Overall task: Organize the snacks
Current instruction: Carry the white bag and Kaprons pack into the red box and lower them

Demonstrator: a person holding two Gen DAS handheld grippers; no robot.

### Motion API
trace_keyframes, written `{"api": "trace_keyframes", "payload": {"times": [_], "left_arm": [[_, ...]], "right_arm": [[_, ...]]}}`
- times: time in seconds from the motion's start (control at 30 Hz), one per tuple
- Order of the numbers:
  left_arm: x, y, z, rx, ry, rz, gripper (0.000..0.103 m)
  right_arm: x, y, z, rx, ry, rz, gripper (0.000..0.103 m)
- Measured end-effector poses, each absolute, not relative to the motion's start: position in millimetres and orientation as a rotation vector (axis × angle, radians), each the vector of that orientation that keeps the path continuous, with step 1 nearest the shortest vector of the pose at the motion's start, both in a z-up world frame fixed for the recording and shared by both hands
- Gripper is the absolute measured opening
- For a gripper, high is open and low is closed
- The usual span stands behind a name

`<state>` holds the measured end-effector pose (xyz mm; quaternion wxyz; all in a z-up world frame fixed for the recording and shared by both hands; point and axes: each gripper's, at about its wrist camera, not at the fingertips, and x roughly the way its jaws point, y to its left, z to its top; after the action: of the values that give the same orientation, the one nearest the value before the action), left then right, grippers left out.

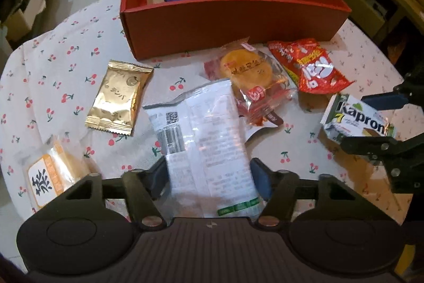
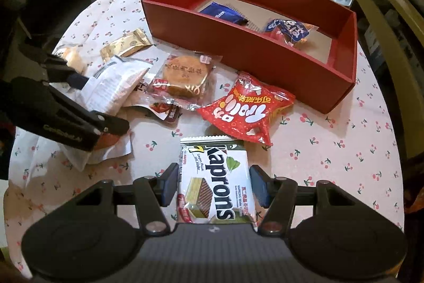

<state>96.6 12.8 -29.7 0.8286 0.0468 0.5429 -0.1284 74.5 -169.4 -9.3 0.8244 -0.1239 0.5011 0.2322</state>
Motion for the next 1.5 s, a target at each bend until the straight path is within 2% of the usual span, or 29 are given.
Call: {"api": "trace_keyframes", "payload": {"times": [0.2,0.77,0.8,0.87,1.03,1.07,1.13,1.17,1.2,1.23,1.43,1.5], "left_arm": [[91,18,-23,0.053,1.131,-0.254,0.052],[80,20,1,-0.006,1.037,-0.243,0.049],[80,18,3,-0.004,1.031,-0.244,0.049],[83,15,5,-0.005,1.021,-0.251,0.049],[87,14,9,-0.014,1.009,-0.257,0.049],[88,14,9,-0.018,1.012,-0.261,0.049],[87,15,7,-0.017,1.019,-0.266,0.049],[87,15,6,-0.016,1.024,-0.269,0.049],[87,16,5,-0.018,1.03,-0.272,0.049],[87,16,4,-0.022,1.037,-0.276,0.049],[87,12,1,-0.023,1.055,-0.296,0.05],[87,11,0,-0.019,1.056,-0.302,0.05]], "right_arm": [[73,-170,-4,-0.263,1.041,0.493,0.072],[81,-168,17,-0.21,0.97,0.46,0.071],[83,-168,18,-0.205,0.963,0.458,0.06],[89,-169,22,-0.157,0.978,0.47,0.046],[97,-173,27,-0.145,0.971,0.465,0.046],[98,-177,27,-0.133,0.985,0.48,0.047],[95,-182,23,-0.154,1.001,0.502,0.057],[93,-182,19,-0.182,1.008,0.506,0.07],[93,-182,14,-0.206,1.023,0.498,0.087],[93,-180,6,-0.229,1.04,0.484,0.091],[100,-164,-33,-0.303,1.142,0.475,0.092],[100,-162,-41,-0.323,1.144,0.439,0.088]]}}
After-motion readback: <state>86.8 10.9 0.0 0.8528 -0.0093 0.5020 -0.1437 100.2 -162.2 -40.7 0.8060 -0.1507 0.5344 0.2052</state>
